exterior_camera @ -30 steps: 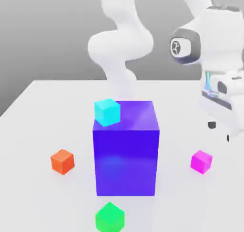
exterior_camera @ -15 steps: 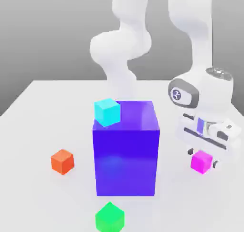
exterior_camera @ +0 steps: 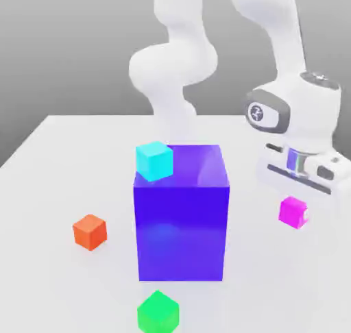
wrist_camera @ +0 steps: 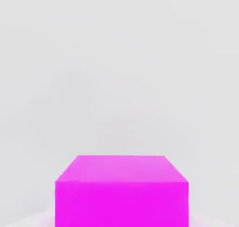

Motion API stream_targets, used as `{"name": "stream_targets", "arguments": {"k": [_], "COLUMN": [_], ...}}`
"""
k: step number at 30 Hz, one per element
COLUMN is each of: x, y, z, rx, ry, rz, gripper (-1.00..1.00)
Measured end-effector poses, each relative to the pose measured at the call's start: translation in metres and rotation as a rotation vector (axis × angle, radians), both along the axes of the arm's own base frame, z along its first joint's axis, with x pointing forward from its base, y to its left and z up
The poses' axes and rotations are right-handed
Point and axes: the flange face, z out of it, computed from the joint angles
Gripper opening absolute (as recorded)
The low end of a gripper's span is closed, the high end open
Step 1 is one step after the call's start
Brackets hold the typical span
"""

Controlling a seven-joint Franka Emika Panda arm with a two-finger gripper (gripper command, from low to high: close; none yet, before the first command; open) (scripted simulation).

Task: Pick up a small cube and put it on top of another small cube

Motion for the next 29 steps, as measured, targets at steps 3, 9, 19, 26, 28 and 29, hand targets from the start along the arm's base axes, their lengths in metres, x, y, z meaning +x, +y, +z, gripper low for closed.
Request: {"name": "stream_targets", "arguments": {"k": [3, 9, 19, 26, 28, 29], "x": [0.047, 0.131, 0.183, 0.177, 0.177, 0.177], "y": [-0.027, -0.103, -0.265, -0.274, -0.274, -0.274], "z": [0.012, 0.038, 0.046, -0.026, -0.026, -0.026], "rx": [0.022, 0.072, 0.017, -0.021, -0.021, -0.021], "ry": [0.004, 0.009, 0.026, 0.033, 0.033, 0.033], "rz": [-0.229, -0.683, -1.256, -1.265, -1.265, -1.265], "gripper": [-1.00, -1.00, -1.00, 1.00, 1.00, 1.00]}}
